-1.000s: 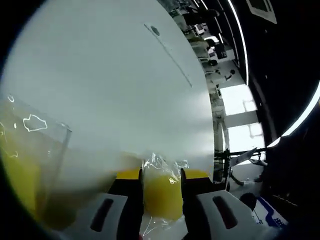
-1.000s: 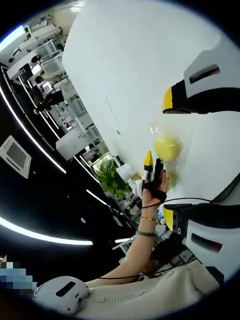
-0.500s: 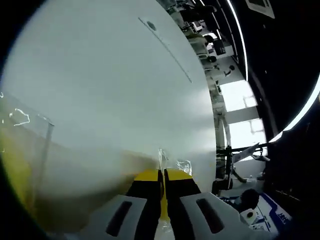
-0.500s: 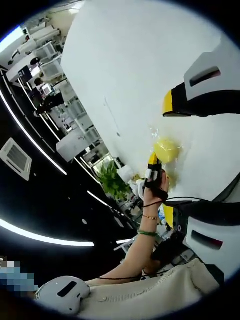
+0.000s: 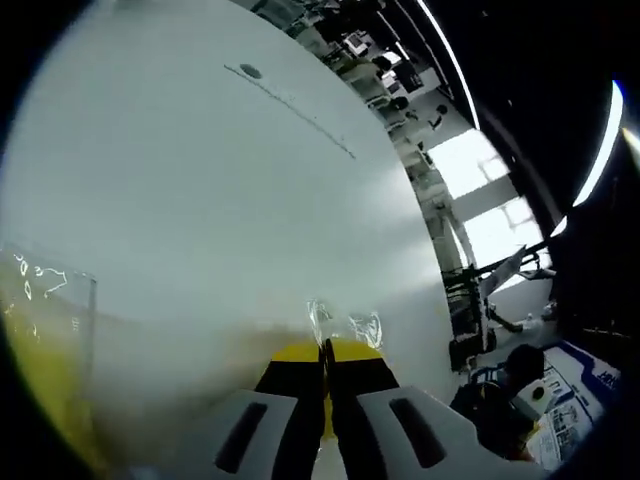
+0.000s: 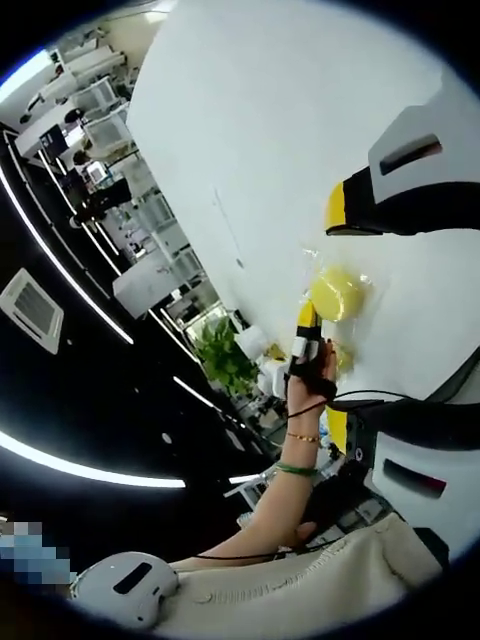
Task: Compare the silicone blocks by pressing each to a similar depth, holding the contact briefly, and releasing to observe deformation and rebound differences across the visible hardness samples.
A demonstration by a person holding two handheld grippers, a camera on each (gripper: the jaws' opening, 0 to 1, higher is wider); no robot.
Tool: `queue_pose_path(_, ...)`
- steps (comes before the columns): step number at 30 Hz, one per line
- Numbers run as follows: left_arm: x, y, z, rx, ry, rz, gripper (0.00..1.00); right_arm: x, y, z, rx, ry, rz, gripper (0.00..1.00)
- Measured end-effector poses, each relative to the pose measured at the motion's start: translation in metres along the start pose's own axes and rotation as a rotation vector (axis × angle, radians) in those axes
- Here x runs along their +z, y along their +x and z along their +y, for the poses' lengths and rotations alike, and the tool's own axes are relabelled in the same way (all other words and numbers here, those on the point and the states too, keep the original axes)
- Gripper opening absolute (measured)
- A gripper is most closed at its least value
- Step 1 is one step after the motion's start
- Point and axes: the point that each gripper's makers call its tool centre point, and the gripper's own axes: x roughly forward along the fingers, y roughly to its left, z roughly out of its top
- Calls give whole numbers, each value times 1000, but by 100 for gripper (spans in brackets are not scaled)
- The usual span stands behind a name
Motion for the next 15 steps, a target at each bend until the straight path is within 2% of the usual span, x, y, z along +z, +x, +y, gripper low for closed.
queue_pose_path(1,1,-2,-3,10,58,1,0,1,1,2,5,-5,4,61)
queue_pose_path(3,5,-6,-15,-11,130,-16,0,3,1,6,14,-13,7,61)
queue_pose_path(5,7,-10,-24,-3,199,-27,0,6,2,10,20,-26,9,61)
queue_pose_path(8,7,-15,-35,7,322,-21,0,9,2,17,30,-43,12,60)
queue_pose_path(9,6,-18,-39,8,391,-15,0,10,2,21,37,-49,11,60)
queue_pose_path(15,1,-28,-54,9,458,-24,0,13,-2,37,55,-89,24,60)
